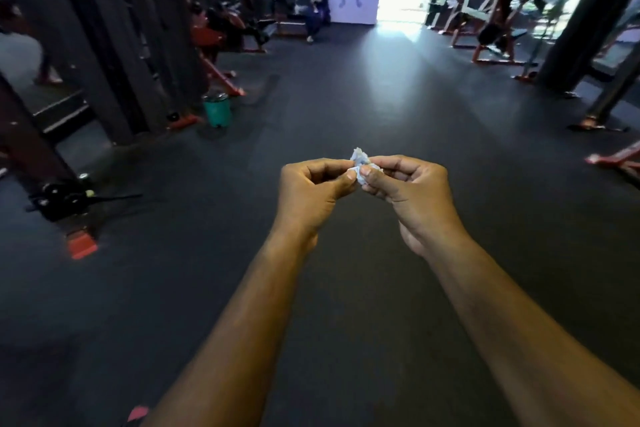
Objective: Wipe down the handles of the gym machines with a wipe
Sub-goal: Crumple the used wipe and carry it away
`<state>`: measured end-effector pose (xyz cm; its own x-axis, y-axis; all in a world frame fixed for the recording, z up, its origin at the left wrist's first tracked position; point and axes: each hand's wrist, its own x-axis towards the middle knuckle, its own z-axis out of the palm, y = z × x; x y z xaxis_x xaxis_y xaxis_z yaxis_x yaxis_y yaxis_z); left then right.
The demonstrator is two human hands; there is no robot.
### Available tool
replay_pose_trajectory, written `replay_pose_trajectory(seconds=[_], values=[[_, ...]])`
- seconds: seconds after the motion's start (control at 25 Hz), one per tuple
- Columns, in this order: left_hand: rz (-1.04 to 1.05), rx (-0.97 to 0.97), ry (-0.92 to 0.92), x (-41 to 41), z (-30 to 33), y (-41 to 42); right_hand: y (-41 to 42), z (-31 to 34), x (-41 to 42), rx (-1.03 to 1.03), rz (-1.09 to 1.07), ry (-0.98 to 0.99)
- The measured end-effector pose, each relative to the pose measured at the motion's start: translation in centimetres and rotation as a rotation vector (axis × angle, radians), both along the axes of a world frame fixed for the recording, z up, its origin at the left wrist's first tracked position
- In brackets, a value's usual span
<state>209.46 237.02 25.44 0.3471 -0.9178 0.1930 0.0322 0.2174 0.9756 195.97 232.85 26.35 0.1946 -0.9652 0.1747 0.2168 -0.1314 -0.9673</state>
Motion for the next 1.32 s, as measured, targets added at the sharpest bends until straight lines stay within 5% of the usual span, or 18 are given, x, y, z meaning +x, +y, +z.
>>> replay_pose_trajectory(seconds=[0.36, 0.84, 1.32], values=[[0.344, 0.069, -0.029, 16.5, -2.5, -22.4, -25.9, -2.8, 18.6, 0.038, 0.249, 0.073], [0.453, 0.091, -0.069, 39.3, -2.2, -58.5, -62.0, -3.1, 42.1, 0.074, 0.276, 0.003], [0.675, 0.179, 0.008, 71.1, -4.4, -90.4, -97.0, -5.4, 76.1, 0.1, 0.556, 0.132]])
